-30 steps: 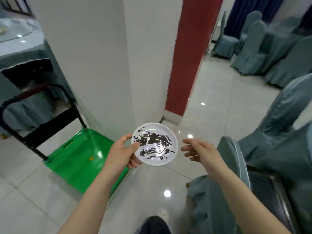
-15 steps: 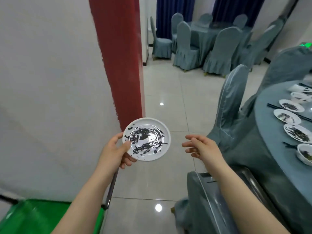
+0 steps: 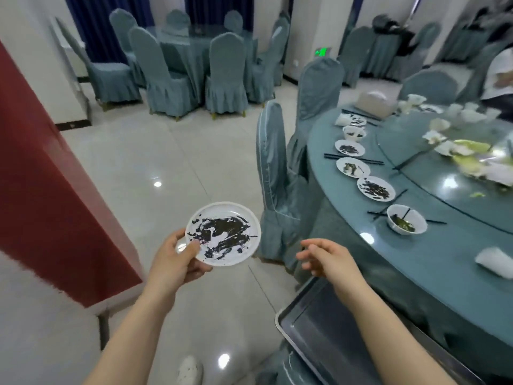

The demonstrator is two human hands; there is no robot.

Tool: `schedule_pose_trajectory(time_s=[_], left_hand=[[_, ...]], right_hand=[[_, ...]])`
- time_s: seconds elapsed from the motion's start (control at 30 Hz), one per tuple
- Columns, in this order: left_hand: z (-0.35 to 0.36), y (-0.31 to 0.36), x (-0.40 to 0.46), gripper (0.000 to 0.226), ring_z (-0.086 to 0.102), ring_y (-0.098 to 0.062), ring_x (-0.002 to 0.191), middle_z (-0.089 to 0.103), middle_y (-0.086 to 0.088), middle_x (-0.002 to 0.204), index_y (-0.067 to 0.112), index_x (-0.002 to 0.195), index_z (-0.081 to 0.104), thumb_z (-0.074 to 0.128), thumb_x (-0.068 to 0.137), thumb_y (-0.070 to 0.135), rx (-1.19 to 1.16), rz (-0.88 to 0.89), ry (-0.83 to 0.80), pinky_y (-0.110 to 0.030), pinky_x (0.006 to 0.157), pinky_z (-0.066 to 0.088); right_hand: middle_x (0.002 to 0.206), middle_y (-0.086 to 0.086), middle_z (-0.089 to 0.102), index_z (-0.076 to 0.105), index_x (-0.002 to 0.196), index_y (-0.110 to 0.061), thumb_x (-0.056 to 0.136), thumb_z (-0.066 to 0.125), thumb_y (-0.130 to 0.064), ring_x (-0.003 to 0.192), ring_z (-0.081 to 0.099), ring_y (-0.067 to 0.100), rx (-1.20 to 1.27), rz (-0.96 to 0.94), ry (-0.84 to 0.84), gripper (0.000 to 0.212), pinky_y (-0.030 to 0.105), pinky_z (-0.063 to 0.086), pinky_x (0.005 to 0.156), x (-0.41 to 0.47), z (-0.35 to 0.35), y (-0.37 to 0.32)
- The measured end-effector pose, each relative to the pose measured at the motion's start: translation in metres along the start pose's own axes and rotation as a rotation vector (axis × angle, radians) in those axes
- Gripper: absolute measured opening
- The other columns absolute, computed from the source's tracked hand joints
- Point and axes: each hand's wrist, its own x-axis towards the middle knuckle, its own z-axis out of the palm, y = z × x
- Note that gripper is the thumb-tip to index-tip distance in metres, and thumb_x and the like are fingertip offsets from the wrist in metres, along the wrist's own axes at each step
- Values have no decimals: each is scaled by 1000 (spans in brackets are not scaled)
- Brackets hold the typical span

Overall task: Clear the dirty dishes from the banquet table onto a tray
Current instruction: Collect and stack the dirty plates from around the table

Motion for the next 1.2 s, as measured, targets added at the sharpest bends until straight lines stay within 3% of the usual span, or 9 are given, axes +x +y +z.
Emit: schedule_pose_trajectory(time_s=[0.1,0.3,0.43,0.6,0.8,0.9,1.0,1.1,1.2], left_hand=[[5,22,70,27,69,-18,56,69,-14,64,24,120,51,54,95,18,24,-11,-116,-29,60,58],[20,62,182,26,68,-17,54,68,-12,62,25,121,50,53,96,18,63,-24,-282,-22,47,54],[48,78,230,26,72,-24,64,68,-18,68,27,123,49,49,97,21,111,-46,-373,-21,44,51],[103,90,286,24,71,-25,63,65,-17,68,27,121,52,49,98,22,187,-36,-488,-22,43,50],[192,96,350,21,65,-24,49,65,-13,57,31,118,49,45,99,24,295,-5,-569,-19,36,37],[241,101,388,24,50,-15,37,67,-15,60,34,121,48,45,99,24,358,42,-595,-19,33,32],[278,109,418,26,46,-14,35,67,-16,61,32,124,47,46,98,26,387,45,-590,-19,33,32],[308,112,443,26,47,-13,36,67,-15,61,34,123,48,48,98,27,382,20,-569,-20,33,33],[329,112,459,23,48,-13,37,67,-14,61,36,118,51,48,98,26,382,-6,-556,-20,33,33]], right_hand=[[78,2,74,67,98,-14,96,47,-10,60,63,11,53,42,160,20,19,46,50,31,4,-7],[82,4,75,67,99,-17,97,48,-14,64,64,13,84,155,369,19,20,47,51,76,9,-12],[83,3,75,66,100,-17,98,46,-16,65,65,14,152,229,507,20,22,48,53,93,-4,-7],[84,3,75,65,102,-18,98,47,-18,65,65,13,229,275,640,19,21,47,51,132,-39,5],[82,5,74,63,101,-15,96,49,-16,59,60,13,329,330,751,15,21,42,48,226,-90,24],[84,9,71,57,106,-13,94,49,-12,58,58,18,306,366,849,14,26,37,51,285,-123,26],[81,10,68,51,105,-13,92,53,-17,56,57,21,232,436,938,14,28,40,51,331,-153,21],[66,1,62,59,85,-9,89,58,-28,66,61,25,-126,463,1020,20,31,41,61,365,-184,17],[68,-8,56,56,75,-18,86,62,-33,70,55,19,-342,368,994,20,30,33,63,393,-198,10]])
